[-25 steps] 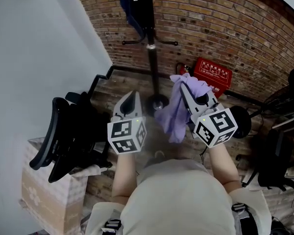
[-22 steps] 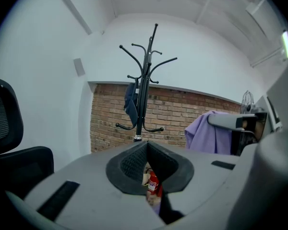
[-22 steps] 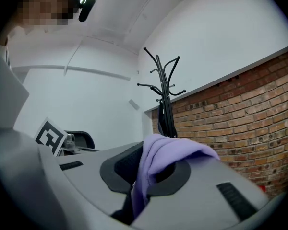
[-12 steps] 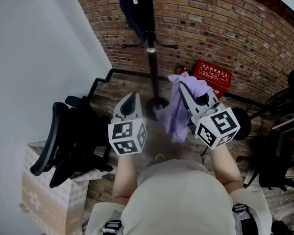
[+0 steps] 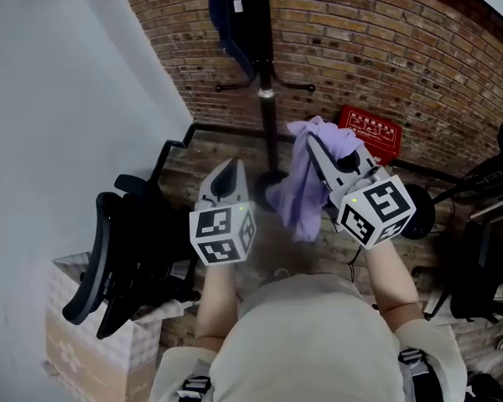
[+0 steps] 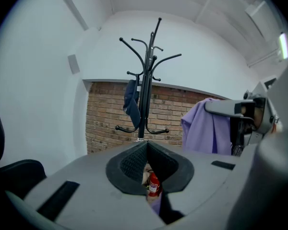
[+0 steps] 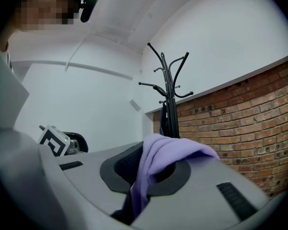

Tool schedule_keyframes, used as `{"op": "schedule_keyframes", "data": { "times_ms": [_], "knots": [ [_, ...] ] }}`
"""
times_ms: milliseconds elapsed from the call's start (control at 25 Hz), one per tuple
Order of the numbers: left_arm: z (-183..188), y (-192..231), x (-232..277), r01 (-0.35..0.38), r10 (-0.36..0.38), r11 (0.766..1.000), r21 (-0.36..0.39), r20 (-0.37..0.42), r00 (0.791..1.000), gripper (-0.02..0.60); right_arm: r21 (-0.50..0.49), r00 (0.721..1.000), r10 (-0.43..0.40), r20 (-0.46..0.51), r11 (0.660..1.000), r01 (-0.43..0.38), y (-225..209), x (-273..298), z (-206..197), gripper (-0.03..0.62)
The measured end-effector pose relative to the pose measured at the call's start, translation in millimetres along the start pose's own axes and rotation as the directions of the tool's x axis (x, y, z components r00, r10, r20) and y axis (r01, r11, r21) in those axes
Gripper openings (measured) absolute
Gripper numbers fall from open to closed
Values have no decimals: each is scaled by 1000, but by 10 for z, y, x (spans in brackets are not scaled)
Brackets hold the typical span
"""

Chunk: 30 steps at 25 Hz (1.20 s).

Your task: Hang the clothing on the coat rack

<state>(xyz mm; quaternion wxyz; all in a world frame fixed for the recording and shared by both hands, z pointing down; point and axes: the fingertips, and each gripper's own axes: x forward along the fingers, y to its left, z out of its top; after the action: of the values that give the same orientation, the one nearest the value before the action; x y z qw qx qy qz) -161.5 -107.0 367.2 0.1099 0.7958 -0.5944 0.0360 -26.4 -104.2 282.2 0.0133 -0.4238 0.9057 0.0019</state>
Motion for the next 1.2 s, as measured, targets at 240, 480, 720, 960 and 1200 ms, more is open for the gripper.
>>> {"op": "schedule_keyframes", "data": {
  "times_ms": [240,480,720,960,1200],
  "knots": [
    [19,88,92,17,-17,1000,4,-7,1000,3,-18,1000,0,13,1000,1,-21,214,124,14],
    [31,171,193,14,-14,1000,1,-11,1000,3,-37,1000,19,21,999,-18,-77,446,285,14],
    [63,157,337,14,-14,1000,2,-16,1000,3,-77,998,55,27,996,-53,-167,681,501,14],
    [99,148,549,-15,15,1000,-6,-9,1000,3,-97,994,108,34,990,-104,-361,936,744,14],
    [182,119,799,-46,46,999,-13,5,999,3,-111,987,160,19,981,-157,-545,1219,933,14]
  ]
}}
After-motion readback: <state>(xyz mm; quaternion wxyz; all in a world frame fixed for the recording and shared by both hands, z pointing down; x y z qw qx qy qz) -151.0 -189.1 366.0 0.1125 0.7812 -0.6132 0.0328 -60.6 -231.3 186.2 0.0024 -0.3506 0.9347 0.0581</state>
